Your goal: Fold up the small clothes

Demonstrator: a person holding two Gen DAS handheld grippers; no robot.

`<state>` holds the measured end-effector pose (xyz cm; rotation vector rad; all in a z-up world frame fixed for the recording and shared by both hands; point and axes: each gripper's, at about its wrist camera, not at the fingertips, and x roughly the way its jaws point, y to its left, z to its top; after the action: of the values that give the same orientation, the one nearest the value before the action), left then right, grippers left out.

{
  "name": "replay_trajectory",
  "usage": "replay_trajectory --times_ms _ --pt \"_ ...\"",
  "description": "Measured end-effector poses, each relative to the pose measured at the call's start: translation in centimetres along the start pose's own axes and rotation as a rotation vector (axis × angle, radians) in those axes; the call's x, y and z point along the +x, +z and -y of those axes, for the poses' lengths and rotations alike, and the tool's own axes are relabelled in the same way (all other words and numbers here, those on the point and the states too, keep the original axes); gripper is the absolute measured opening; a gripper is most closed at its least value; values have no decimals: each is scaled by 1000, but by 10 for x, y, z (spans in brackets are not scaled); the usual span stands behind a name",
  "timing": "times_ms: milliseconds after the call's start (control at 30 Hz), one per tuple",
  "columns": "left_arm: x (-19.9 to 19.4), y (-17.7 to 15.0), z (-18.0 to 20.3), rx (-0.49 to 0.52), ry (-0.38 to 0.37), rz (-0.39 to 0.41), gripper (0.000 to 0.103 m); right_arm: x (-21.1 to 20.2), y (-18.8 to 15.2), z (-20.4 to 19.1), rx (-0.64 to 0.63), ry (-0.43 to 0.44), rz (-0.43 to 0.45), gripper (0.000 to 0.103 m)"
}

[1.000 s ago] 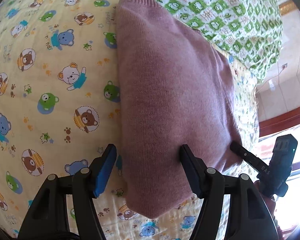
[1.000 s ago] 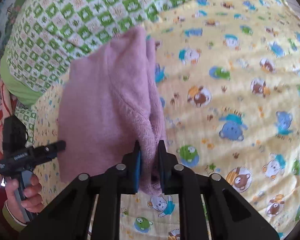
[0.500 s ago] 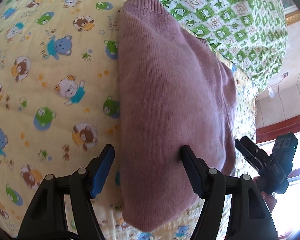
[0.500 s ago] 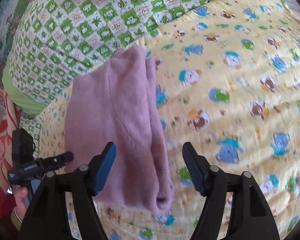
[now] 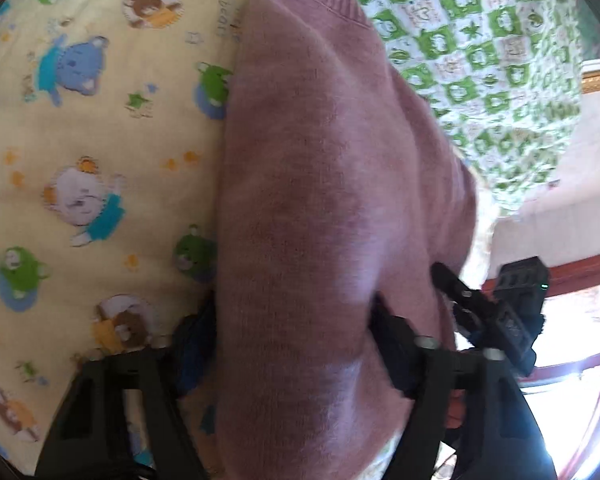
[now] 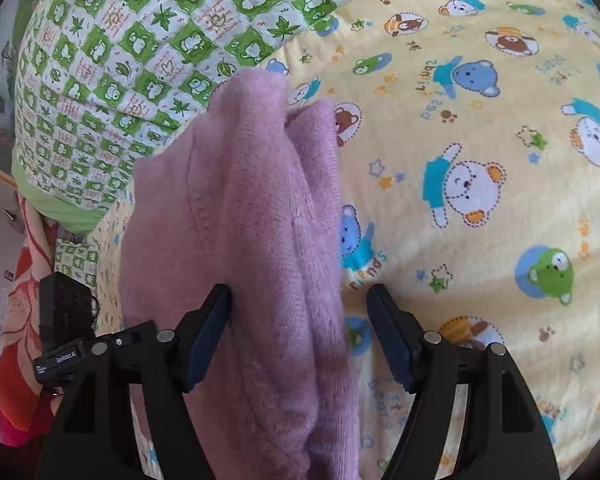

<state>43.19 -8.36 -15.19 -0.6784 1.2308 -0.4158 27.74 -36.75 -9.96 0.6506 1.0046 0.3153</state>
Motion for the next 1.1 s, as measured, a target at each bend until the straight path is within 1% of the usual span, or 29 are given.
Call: replay_trajectory --times_ms 33,67,100,133,167,233,367,467,533,600,700,800,900,1000,1100 --pt "1 0 0 0 -3 1 55 1 0 0 0 15 -6 65" --pt "1 0 1 6 -6 4 51 5 0 2 14 68 -32 41" --pt "0 0 2 14 -14 8 45 9 -1 3 34 100 -50 35" --pt "-4 -1 5 27 -21 16 42 9 -2 2 30 102 -44 32" --pt "-7 -2 8 39 -24 22 41 7 -3 -2 16 96 -35 30" --pt "-14 -4 14 65 -24 41 37 2 -5 -8 18 95 -14 28" --pt "-36 -6 27 102 -37 80 36 -10 -13 -32 -9 110 43 27" --pt "-64 -9 34 141 -22 123 35 -16 -18 -56 -29 136 71 26" --pt "-84 -11 31 141 -18 150 35 -19 -22 -72 -43 161 81 26" --pt "-106 -14 22 131 -17 177 36 -19 -28 -90 -57 194 88 26" --pt "-137 -20 5 122 5 216 36 -13 -37 -116 -79 244 83 26" --pt "-164 -28 -17 115 45 248 36 4 -48 -142 -110 276 57 26" --pt "-186 -35 -44 78 59 262 36 26 -60 -164 -132 293 19 26" --pt "-199 -44 -69 32 71 273 36 48 -72 -176 -141 300 -20 26" --pt "-202 -54 -89 23 83 273 36 68 -83 -181 -133 296 -63 26"
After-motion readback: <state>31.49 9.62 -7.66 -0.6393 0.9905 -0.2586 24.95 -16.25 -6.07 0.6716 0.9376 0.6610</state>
